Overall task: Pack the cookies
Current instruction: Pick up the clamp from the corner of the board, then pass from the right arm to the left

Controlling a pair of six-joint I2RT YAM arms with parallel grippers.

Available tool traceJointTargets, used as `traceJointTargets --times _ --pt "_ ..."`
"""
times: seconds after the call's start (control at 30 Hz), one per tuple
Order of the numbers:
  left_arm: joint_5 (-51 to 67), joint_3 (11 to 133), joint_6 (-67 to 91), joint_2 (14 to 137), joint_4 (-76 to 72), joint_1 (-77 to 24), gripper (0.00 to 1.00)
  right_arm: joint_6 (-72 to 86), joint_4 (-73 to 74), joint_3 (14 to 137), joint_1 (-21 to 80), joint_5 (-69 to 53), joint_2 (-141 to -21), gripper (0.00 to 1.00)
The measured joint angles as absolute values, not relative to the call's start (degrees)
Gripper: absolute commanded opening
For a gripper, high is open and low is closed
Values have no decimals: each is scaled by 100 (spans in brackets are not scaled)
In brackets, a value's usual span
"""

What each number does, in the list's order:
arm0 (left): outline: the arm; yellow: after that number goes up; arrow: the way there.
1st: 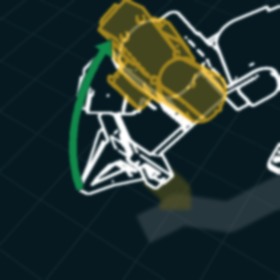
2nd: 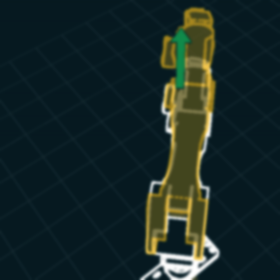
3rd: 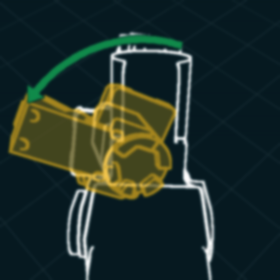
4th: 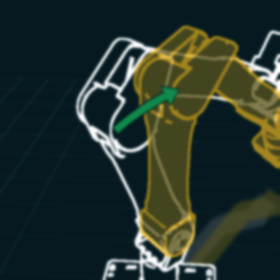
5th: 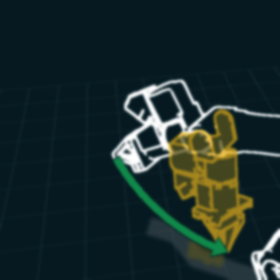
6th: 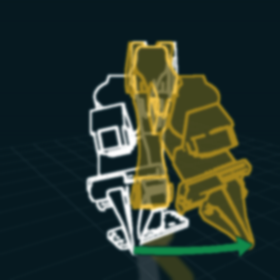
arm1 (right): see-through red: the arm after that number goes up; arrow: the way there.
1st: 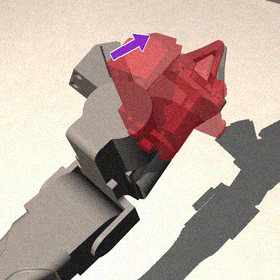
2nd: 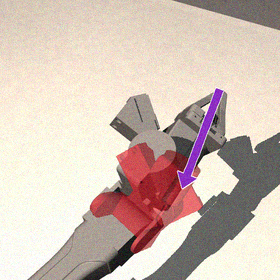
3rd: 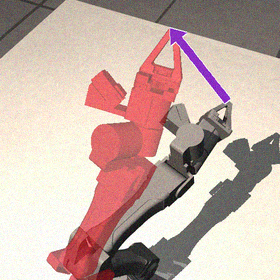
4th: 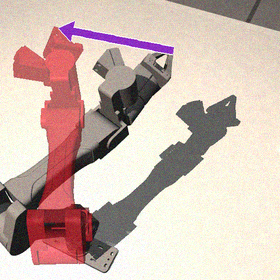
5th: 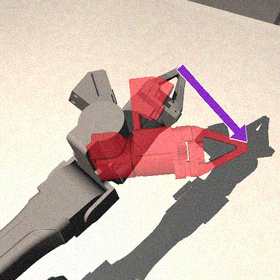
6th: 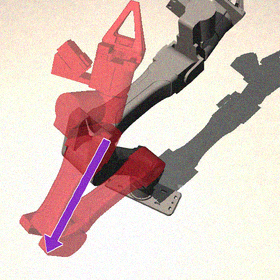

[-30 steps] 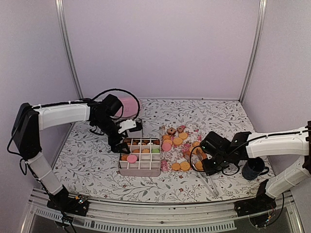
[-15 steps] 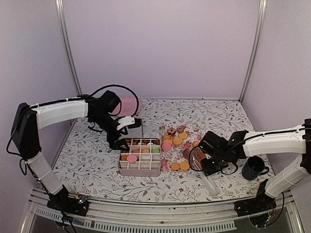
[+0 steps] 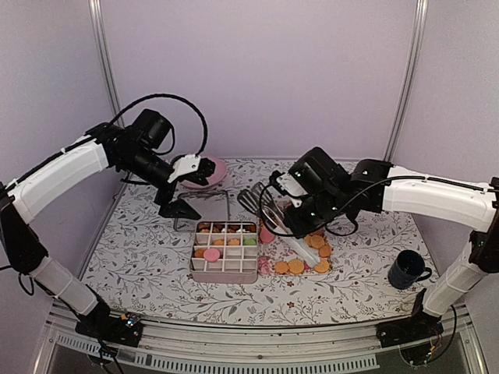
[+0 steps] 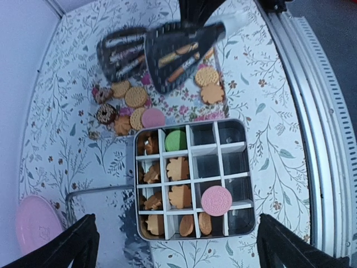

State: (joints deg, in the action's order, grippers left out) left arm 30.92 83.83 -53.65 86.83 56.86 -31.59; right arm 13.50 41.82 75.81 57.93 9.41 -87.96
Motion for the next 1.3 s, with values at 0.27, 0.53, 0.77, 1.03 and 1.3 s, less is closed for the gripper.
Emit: traceJointTargets --times 0.27,0.53,0.77,1.03,1.3 --pt "3782 8582 -5402 7933 5867 -3238 87 -309 3896 8444 6034 497 -9461 0" --pt "4073 8221 -4936 7824 5631 -3306 71 -1385 3920 9365 6204 370 -10136 0" --pt "4073 8038 -4694 7822 5551 -3336 56 -1767 3999 9841 6226 419 -10600 0" --pt "3955 7568 -4377 7822 5393 -3339 42 -1802 4132 10123 6235 580 -10820 0" --pt "3767 7277 -4014 7787 4993 -3339 7 -1780 4244 10245 6281 755 -10908 0"
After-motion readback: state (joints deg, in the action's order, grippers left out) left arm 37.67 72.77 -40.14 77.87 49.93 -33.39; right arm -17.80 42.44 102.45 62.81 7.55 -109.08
